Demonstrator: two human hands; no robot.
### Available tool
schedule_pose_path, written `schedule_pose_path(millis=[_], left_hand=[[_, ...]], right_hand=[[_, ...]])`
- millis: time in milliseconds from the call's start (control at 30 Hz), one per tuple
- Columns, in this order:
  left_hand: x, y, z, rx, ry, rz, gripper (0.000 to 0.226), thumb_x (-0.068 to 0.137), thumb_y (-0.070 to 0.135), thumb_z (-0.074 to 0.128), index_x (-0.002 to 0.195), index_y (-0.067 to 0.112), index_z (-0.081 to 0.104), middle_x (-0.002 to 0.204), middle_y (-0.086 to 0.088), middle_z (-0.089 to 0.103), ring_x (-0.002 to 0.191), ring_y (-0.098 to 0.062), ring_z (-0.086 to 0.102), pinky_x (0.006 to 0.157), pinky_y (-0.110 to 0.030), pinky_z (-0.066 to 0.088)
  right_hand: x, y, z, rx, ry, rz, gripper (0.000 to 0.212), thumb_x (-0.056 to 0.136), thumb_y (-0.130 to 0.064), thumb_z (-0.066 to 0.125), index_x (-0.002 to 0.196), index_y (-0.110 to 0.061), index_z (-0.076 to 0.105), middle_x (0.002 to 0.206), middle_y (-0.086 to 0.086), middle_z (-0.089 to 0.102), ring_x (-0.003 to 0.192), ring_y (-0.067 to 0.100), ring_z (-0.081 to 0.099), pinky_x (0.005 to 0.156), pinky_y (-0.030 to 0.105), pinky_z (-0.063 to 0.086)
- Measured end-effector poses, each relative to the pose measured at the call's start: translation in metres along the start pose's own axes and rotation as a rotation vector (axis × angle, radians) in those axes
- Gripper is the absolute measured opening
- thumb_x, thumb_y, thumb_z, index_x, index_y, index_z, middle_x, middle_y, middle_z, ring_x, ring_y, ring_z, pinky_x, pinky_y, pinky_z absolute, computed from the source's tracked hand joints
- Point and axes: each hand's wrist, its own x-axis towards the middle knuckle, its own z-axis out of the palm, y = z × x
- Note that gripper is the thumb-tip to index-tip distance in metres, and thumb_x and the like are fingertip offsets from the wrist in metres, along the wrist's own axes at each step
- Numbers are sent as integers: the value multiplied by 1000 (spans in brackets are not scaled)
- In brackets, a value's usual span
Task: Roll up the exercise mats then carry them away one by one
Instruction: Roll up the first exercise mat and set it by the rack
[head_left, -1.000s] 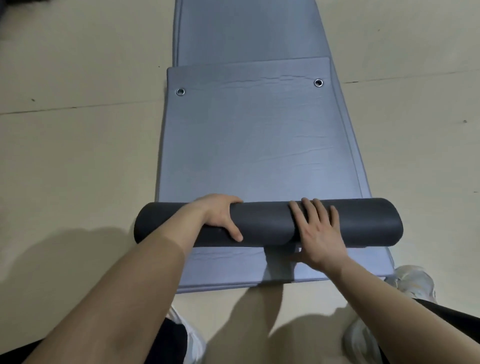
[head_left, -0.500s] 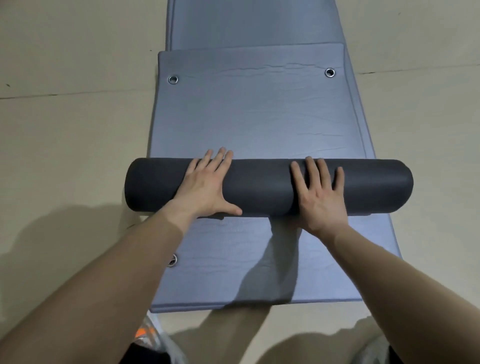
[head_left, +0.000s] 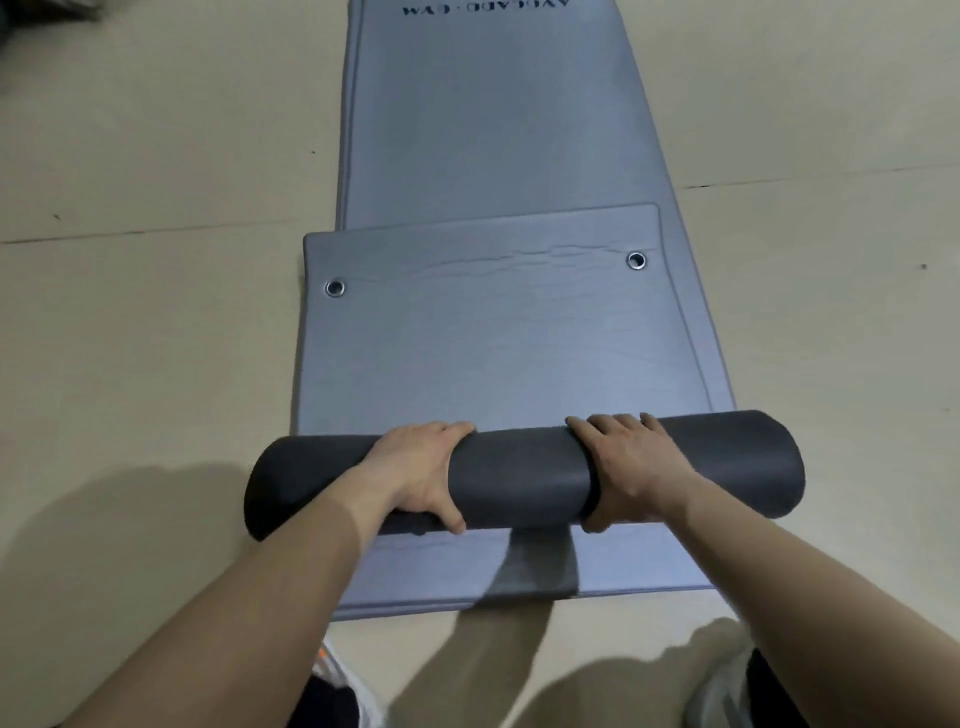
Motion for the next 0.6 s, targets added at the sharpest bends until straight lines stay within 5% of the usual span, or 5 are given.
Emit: schedule_pose_path(millis=[200,367,467,533,600], left_hand=[[2,-5,-17,-136,-81,-66,123,52,62,90,156,38,29,151,5,49,134,-24,48,110,-40,39],[-43,1,36,60,538,-219,99,81,73,62,160,29,20,167,-8,20,153,-34,15,123,-60,12],[-23,1,33,139,407,-287,132,67,87,60,161,28,-11,170,-9,-9,154,-39,-12,120,-65,0],[8,-9,6,87,397,-305,138,58,91,64,160,31,-9,170,-6,-3,155,-36,-9,122,-62,0],[35,-25,-29,19,351,-279,140,53,91,67,160,34,-2,171,-2,4,156,-31,-2,124,-58,3]], right_hand=[[-37,-29,60,-40,225,100,149,39,-52,93,163,-18,17,160,22,35,148,45,30,114,67,17],[15,-7,-7,34,177,66,136,58,-77,78,162,-31,4,165,9,22,155,35,13,123,57,14],[32,-1,-21,49,269,83,122,54,-76,80,154,-30,26,159,10,30,151,35,21,120,57,20],[27,4,-1,73,465,112,109,58,-71,85,147,-24,42,154,13,40,145,39,32,115,60,26],[25,10,20,-34,429,114,130,54,-72,87,159,-19,30,164,19,30,151,45,23,118,66,16]])
